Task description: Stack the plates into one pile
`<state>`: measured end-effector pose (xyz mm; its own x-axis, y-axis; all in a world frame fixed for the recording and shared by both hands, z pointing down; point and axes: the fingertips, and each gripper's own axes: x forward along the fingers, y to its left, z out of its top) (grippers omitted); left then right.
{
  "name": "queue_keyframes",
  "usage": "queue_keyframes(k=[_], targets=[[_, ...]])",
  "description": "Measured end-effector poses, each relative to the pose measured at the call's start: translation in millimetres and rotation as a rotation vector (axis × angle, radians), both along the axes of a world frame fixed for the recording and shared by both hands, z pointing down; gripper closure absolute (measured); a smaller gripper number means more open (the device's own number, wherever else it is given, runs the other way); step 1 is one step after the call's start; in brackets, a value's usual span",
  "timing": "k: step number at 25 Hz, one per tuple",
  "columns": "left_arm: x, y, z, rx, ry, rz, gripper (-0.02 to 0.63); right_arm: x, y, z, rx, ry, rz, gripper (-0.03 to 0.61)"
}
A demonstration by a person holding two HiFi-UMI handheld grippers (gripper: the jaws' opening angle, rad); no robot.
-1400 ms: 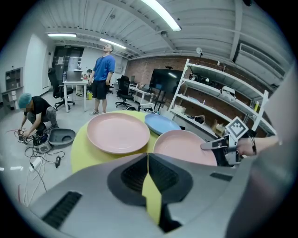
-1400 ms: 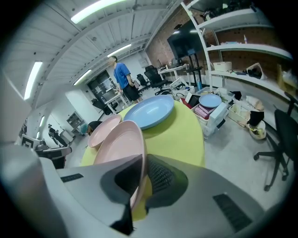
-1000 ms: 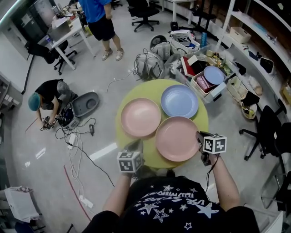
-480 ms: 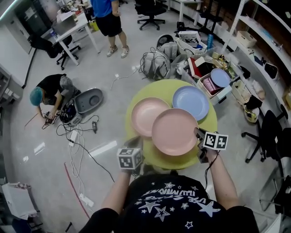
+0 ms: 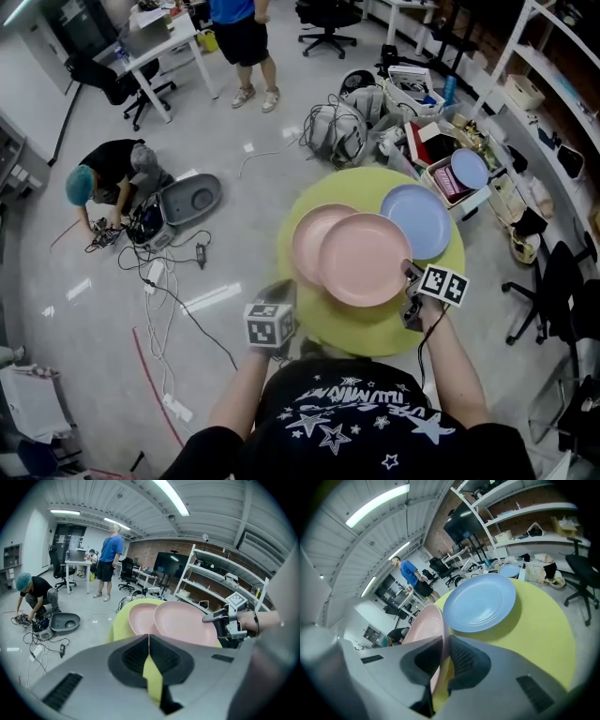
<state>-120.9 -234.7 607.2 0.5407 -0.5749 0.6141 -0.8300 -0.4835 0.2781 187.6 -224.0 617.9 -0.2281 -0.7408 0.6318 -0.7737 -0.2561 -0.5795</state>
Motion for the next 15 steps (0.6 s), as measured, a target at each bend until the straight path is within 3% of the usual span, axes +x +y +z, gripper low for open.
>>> queue_keyframes(k=[8,15], targets=[[-13.4,-12.4,10.5,-0.021,0.015,0.025,0.595,-21.7,-21.4,21.9,-0.067,-0.041,0.107,0.535],[-21.0,-18.6,16.4,-0.037,0.012,0.058,0.595,-43.1,-38.1,30.0,-0.077,0.036,0.058,0.535]])
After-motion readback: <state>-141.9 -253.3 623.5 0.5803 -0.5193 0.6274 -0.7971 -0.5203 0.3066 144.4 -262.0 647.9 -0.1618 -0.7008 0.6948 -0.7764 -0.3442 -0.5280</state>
